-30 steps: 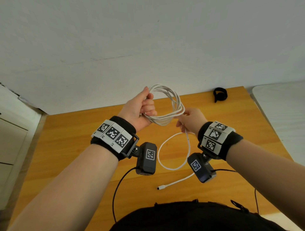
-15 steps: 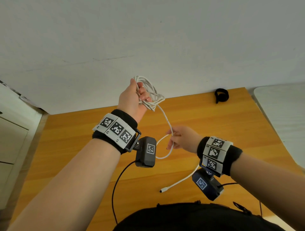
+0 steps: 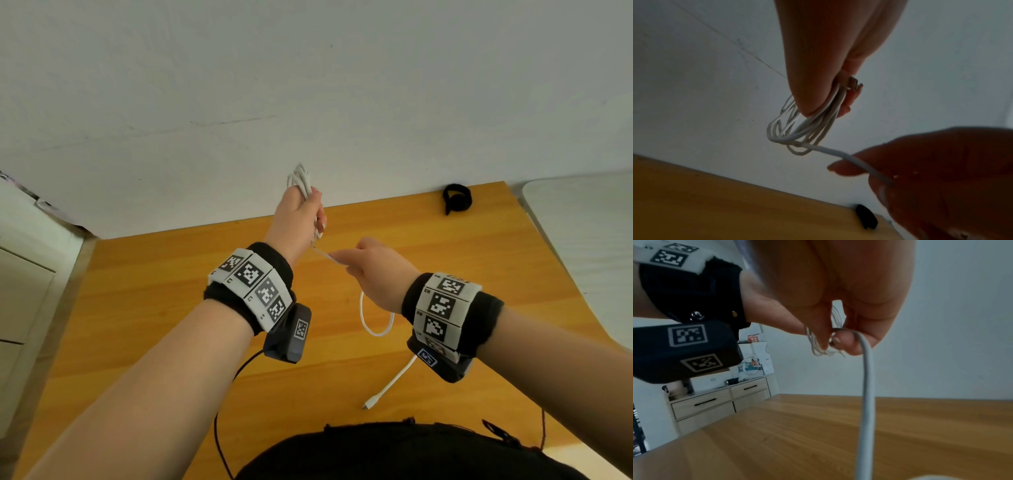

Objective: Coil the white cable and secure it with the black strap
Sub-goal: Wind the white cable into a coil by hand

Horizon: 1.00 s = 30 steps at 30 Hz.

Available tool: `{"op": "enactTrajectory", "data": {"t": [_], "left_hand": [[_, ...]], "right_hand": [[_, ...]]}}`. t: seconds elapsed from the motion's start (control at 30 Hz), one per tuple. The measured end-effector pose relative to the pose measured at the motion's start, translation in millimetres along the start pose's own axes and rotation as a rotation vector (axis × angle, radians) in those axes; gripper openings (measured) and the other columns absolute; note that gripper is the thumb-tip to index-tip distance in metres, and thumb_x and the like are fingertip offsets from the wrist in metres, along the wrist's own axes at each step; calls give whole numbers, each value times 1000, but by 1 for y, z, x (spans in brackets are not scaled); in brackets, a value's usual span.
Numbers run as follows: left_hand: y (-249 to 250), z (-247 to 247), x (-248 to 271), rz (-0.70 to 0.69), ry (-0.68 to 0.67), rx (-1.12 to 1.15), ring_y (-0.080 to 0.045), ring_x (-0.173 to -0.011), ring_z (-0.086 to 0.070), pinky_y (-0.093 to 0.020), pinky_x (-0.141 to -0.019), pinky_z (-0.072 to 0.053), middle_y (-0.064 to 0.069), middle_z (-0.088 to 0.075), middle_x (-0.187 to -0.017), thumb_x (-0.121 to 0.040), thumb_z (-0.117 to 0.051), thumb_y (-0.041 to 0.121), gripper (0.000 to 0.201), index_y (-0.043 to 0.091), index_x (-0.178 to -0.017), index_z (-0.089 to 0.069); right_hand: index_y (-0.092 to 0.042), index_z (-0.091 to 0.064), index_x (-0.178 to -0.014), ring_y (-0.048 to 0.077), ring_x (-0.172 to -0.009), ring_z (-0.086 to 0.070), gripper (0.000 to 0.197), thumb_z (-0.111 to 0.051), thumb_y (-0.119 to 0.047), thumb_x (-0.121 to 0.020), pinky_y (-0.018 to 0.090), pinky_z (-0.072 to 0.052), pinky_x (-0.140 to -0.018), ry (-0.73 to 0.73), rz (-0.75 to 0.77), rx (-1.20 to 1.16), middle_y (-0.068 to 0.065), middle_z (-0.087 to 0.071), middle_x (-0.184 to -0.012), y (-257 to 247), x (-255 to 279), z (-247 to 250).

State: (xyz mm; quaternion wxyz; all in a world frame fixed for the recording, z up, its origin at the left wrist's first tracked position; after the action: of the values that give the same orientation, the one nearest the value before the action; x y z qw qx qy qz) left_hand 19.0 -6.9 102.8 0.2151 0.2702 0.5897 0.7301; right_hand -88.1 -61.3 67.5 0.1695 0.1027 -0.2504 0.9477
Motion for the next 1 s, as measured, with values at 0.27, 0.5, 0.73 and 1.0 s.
{"op": "enactTrajectory", "data": {"t": [0.27,0.5,0.73,1.0], "left_hand": [[-7,-5,2,-59,-45,-243,-7,-71,-63,-15,-63,-49,0,-57,-73,-102,-34,22,17,8,-97,-43],[-10,-11,2,-118,-81,-549,-9,-71,-63,-22,-64,-50,3,-58,-80,-100,-34,32,25,11,-96,-47],[-22,-11,3,-52,-138,-652,-13,-52,-59,-19,-49,-41,-2,-59,-78,-101,-32,30,25,10,-94,-47],[-24,-5,0,-28,-147,-593,-18,-60,-47,-31,-57,-41,-3,-49,-72,-101,-34,29,29,16,-75,-42]], "right_hand": [[-12,-66,-103,19,-85,-55,24,-50,-28,-94,31,-46,-77,163,-20,-98,6,-64,-96,-1,2,27],[-14,-67,-101,11,-64,-49,22,-57,-31,-90,24,-39,-62,199,29,-183,-4,-54,-73,-6,4,30],[-16,-56,-92,12,-66,-53,17,-68,-16,-80,24,-48,-64,179,37,-261,-5,-55,-74,-2,5,35],[-19,-56,-82,15,-77,-53,23,-65,-40,-81,26,-42,-66,243,-107,-185,-5,-55,-79,29,-1,49]]}}
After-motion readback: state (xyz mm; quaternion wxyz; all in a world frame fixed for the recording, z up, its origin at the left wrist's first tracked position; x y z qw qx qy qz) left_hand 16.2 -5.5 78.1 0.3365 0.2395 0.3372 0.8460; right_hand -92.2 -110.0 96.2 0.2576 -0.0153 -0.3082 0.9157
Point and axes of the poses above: each hand's wrist, its own x-axis away from the middle knuckle, its own z-axis out of the back of the hand, y = z × x, the point moved 7 cm from there along -x, towards the middle knuckle
